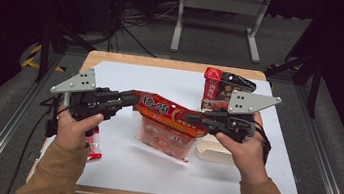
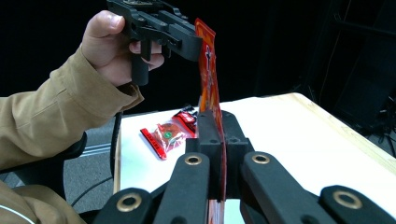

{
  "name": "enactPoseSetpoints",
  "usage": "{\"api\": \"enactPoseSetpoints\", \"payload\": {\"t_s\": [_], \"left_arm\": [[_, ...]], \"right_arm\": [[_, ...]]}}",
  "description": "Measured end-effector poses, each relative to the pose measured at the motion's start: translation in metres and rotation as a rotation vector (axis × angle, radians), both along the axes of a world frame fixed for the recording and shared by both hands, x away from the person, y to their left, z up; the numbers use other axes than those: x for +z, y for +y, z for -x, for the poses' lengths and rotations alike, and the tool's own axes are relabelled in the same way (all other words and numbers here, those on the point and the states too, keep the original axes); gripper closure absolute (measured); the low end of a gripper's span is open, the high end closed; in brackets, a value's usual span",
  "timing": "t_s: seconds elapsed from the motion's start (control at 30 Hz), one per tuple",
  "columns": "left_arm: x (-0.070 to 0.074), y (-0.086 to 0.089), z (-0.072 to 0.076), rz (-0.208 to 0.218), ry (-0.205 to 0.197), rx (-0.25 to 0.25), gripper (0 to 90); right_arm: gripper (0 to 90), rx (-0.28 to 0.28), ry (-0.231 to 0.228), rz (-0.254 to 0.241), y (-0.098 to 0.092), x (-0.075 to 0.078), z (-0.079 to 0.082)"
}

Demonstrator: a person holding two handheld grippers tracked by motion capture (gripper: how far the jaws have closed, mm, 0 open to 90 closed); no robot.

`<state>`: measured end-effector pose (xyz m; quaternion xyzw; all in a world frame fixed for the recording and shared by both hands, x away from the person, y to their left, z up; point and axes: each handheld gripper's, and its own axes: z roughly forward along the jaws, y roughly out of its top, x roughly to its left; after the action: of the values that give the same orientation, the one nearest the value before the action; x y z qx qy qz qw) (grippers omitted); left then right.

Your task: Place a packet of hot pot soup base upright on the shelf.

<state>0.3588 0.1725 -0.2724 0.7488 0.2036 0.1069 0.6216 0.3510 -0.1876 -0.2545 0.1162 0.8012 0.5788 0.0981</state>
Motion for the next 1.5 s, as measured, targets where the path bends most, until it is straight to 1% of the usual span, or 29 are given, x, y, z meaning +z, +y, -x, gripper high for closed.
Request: {"api": "enactPoseSetpoints", "payload": {"t_s": [0.07,0.27,0.33,0.47,0.5,0.53,0.6,0.7,0.73,0.77,0.83,0.9,1.1,1.13,1.2,1.4,1.5], "left_arm": [[-0.001,0.001,-0.002,0.007,0.002,0.011,78.3],[-0.006,0.006,-0.008,0.013,0.025,0.039,73.8],[-0.008,0.009,-0.011,0.007,0.037,0.056,71.8],[-0.011,0.014,-0.015,0.003,0.047,0.089,68.0],[-0.011,0.014,-0.015,0.003,0.047,0.089,66.1],[-0.012,0.016,-0.017,-0.006,0.045,0.1,66.1],[-0.014,0.02,-0.02,-0.02,0.054,0.123,62.5],[-0.017,0.023,-0.023,-0.036,0.053,0.156,60.7],[-0.017,0.023,-0.023,-0.036,0.053,0.156,60.5],[-0.019,0.025,-0.025,-0.032,0.063,0.161,60.5],[-0.021,0.028,-0.027,-0.036,0.072,0.171,59.9],[-0.022,0.03,-0.029,-0.034,0.083,0.175,59.7],[-0.026,0.033,-0.034,-0.041,0.095,0.188,57.7],[-0.028,0.034,-0.035,-0.04,0.1,0.188,56.0],[-0.03,0.034,-0.037,-0.038,0.1,0.189,54.4],[-0.033,0.035,-0.04,-0.078,0.078,0.206,51.9],[-0.036,0.037,-0.042,-0.079,0.075,0.212,50.7]], "right_arm": [[89.9,-0.004,0.005,0.008,0.001,0.001,-0.001],[89.9,-0.022,0.012,0.032,0.002,0.007,-0.002],[89.9,-0.029,0.012,0.036,0.0,0.011,-0.002],[89.9,-0.039,0.013,0.034,-0.002,0.018,-0.002],[89.9,-0.039,0.013,0.034,-0.002,0.018,-0.002],[89.9,-0.04,0.014,0.034,-0.003,0.02,-0.002],[89.9,-0.048,0.014,0.037,-0.003,0.026,-0.002],[89.9,-0.056,0.012,0.04,-0.004,0.032,-0.002],[89.9,-0.056,0.012,0.04,-0.004,0.032,-0.002],[89.9,-0.059,0.009,0.04,-0.005,0.034,-0.002],[89.9,-0.072,0.001,0.046,-0.006,0.042,-0.002],[89.9,-0.079,0.004,0.047,-0.007,0.046,-0.002],[89.9,-0.099,0.007,0.042,-0.011,0.058,-0.005],[89.9,-0.102,0.007,0.039,-0.012,0.061,-0.006],[89.9,-0.109,0.006,0.039,-0.013,0.065,-0.006],[89.9,-0.128,0.0,0.029,-0.02,0.08,-0.007],[89.9,-0.136,-0.004,0.021,-0.024,0.085,-0.006]]}}
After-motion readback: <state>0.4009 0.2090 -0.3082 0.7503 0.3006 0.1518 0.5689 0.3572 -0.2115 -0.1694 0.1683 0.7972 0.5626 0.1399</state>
